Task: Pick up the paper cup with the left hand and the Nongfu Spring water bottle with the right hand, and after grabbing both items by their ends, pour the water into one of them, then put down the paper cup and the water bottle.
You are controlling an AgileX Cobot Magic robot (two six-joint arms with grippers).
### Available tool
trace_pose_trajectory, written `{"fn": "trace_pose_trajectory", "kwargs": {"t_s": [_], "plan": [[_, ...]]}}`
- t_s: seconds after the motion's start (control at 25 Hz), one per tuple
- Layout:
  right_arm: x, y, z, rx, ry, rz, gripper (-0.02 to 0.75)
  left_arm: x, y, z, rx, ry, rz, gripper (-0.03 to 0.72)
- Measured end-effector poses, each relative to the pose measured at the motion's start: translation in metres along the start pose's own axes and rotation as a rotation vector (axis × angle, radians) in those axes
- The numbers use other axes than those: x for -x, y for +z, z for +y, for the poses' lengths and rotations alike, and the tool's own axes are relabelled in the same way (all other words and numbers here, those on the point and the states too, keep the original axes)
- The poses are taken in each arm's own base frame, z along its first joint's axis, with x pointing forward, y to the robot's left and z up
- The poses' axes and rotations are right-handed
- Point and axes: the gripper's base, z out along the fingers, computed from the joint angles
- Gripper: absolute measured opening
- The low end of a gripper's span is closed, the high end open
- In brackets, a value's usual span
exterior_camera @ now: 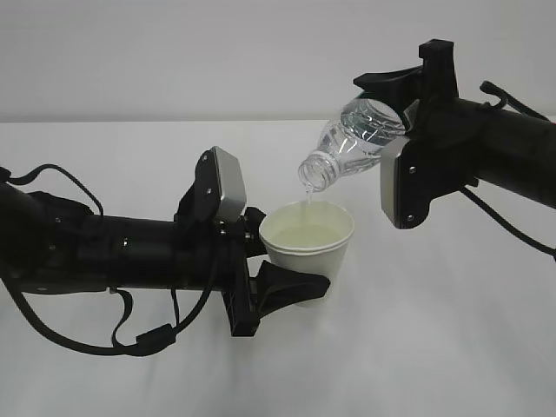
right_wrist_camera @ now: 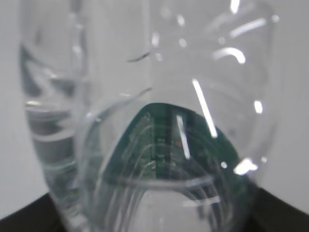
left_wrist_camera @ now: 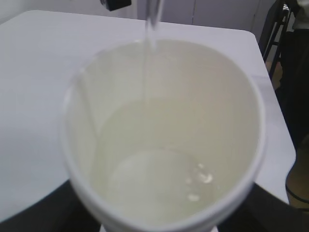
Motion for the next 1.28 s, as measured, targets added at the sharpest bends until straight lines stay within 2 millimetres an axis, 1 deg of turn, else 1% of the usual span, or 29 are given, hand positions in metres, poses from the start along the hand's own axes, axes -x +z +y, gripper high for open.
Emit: {"fn": "trace_pose_trajectory", "kwargs": {"t_s": [1.28], "plan": [[0.0014,0.0000,-0.0001,-0.001,-0.018,-0.015,0.445,-0.0001,0.0000,0.0001,0.001,0.000,0.001,0.446]]}}
